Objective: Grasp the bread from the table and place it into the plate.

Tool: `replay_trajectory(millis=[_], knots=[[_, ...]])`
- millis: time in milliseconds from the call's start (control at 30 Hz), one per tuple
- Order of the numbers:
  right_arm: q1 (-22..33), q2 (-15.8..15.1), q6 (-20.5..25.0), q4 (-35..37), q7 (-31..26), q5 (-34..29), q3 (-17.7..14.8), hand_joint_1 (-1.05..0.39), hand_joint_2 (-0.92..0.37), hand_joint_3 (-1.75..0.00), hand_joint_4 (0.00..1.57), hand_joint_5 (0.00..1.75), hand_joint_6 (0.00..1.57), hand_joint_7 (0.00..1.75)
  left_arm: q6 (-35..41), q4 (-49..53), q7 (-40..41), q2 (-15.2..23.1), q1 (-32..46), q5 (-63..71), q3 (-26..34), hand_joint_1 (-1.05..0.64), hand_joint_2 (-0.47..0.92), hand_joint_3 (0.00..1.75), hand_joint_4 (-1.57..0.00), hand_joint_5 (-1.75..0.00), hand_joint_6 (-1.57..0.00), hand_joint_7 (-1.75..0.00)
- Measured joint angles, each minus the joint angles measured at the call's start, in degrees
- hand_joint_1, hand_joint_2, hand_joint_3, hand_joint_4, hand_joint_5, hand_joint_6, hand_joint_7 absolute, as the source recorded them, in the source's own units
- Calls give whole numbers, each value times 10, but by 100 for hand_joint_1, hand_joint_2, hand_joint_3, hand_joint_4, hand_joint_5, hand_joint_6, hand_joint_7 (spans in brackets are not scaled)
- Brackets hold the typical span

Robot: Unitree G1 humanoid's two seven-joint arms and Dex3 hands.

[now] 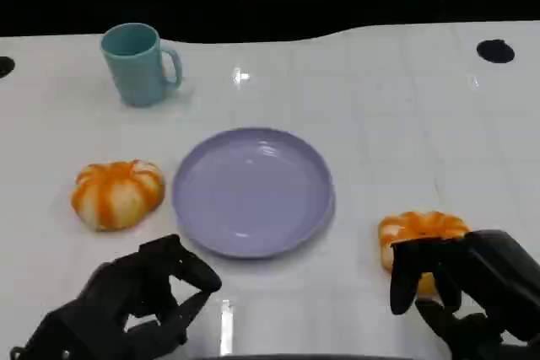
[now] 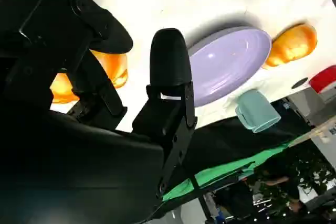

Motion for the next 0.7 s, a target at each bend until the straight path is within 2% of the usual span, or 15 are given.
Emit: replay_trajectory(millis=[700], knots=[[0, 0, 0, 0, -3, 0, 1, 8, -18, -141, 95, 175, 93, 127, 0, 0, 0, 1, 0, 0, 0, -30, 88, 53, -72, -175, -63, -127]])
